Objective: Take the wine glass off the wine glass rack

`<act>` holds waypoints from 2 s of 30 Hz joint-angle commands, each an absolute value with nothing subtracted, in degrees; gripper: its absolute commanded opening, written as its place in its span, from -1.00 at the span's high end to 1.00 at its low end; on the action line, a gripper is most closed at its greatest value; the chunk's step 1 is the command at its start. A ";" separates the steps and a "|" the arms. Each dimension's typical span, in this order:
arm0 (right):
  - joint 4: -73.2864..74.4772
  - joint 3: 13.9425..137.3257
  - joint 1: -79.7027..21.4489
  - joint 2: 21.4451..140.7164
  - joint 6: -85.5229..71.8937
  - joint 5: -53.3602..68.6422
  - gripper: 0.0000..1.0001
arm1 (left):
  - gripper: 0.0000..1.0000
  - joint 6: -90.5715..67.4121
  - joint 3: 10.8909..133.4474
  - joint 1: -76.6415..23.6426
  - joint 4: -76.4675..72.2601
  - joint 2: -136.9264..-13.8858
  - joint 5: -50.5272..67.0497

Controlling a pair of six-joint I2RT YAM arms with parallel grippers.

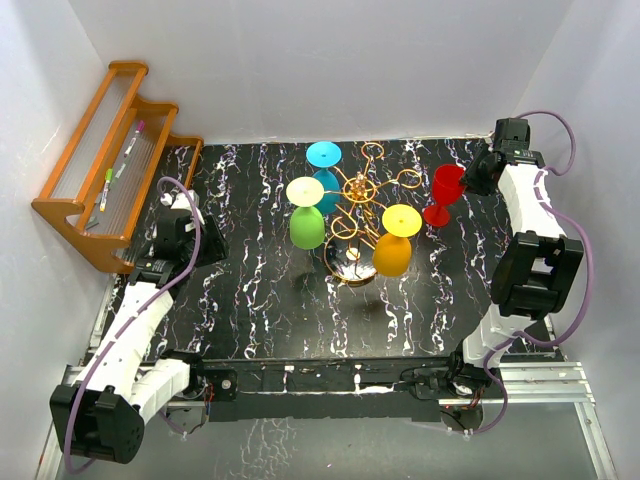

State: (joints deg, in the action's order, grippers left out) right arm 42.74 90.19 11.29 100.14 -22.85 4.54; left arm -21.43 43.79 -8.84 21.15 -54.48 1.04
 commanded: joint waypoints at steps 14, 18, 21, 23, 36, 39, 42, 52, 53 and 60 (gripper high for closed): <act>41.63 92.26 10.68 83.26 -24.01 6.11 0.29 | 0.07 -21.09 43.33 -8.80 21.18 -53.30 0.71; 42.27 89.13 10.64 75.59 -26.39 19.94 0.14 | 0.07 -21.18 43.24 -8.79 21.19 -52.71 0.64; 41.32 82.86 10.64 68.59 -30.33 33.17 0.07 | 0.07 -21.18 43.16 -8.78 21.18 -52.35 0.63; 38.63 77.25 10.66 64.12 -33.59 40.42 0.02 | 0.07 -21.26 43.17 -8.79 21.18 -52.17 0.77; 35.69 63.46 9.63 51.25 -39.09 53.42 -0.02 | 0.07 -21.45 42.90 -8.79 21.30 -51.13 0.27; 36.01 62.45 9.50 50.84 -38.78 53.22 -0.02 | 0.07 -21.44 42.91 -8.79 21.40 -51.21 0.27; 35.80 61.84 9.11 50.55 -38.75 53.41 0.01 | 0.07 -21.36 42.91 -8.79 21.38 -51.21 0.18; 34.68 61.25 8.84 51.52 -38.69 53.31 0.11 | 0.07 -21.44 42.95 -8.79 21.21 -52.11 0.68; 34.57 61.26 8.85 51.63 -38.67 53.14 0.12 | 0.07 -21.45 42.90 -8.79 21.18 -52.12 0.70; 33.46 60.67 8.84 52.65 -38.61 53.62 0.18 | 0.07 -21.45 42.83 -8.77 21.20 -52.21 0.80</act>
